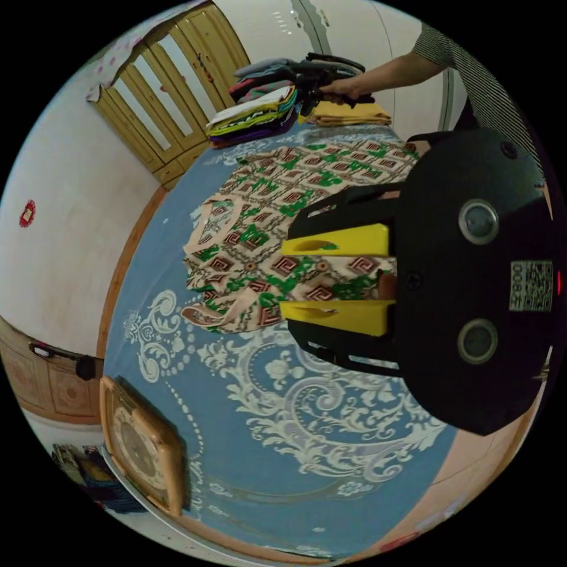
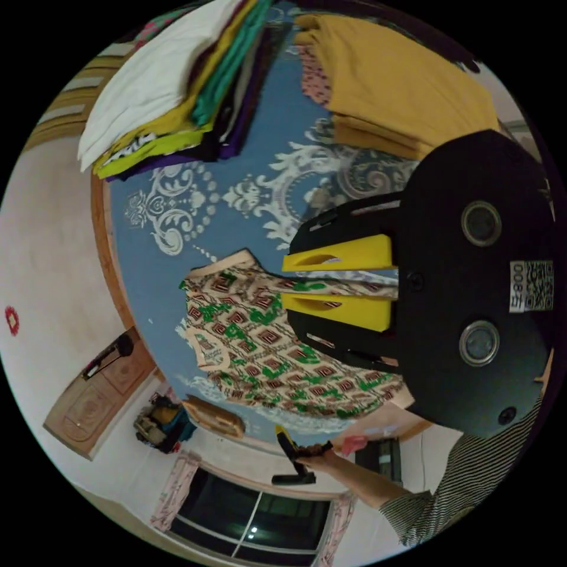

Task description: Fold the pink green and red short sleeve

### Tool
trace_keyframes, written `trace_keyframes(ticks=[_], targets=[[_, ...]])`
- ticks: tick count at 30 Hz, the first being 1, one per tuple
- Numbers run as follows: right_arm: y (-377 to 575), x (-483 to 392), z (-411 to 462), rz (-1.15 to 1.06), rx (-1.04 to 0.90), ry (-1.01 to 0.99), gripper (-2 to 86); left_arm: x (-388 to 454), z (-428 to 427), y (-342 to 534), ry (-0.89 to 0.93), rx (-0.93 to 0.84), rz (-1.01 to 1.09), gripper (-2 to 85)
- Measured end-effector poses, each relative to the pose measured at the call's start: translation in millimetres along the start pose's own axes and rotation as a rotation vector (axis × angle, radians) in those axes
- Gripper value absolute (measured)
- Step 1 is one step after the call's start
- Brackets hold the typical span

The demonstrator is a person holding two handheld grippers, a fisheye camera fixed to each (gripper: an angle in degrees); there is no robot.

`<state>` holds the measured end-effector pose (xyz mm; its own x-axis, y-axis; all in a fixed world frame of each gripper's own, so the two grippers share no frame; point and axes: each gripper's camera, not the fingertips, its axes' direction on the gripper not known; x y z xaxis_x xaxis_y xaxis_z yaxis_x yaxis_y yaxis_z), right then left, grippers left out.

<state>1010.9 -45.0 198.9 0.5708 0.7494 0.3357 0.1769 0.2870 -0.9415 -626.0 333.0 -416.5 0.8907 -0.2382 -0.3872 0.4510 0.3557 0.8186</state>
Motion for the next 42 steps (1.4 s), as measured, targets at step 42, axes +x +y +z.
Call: trace_keyframes(ticks=[42], targets=[[-342, -72, 89, 0.036, 0.027, 0.248, 6.7, -137, 8, -261, -0.089, 0.105, -0.193, 8.2]])
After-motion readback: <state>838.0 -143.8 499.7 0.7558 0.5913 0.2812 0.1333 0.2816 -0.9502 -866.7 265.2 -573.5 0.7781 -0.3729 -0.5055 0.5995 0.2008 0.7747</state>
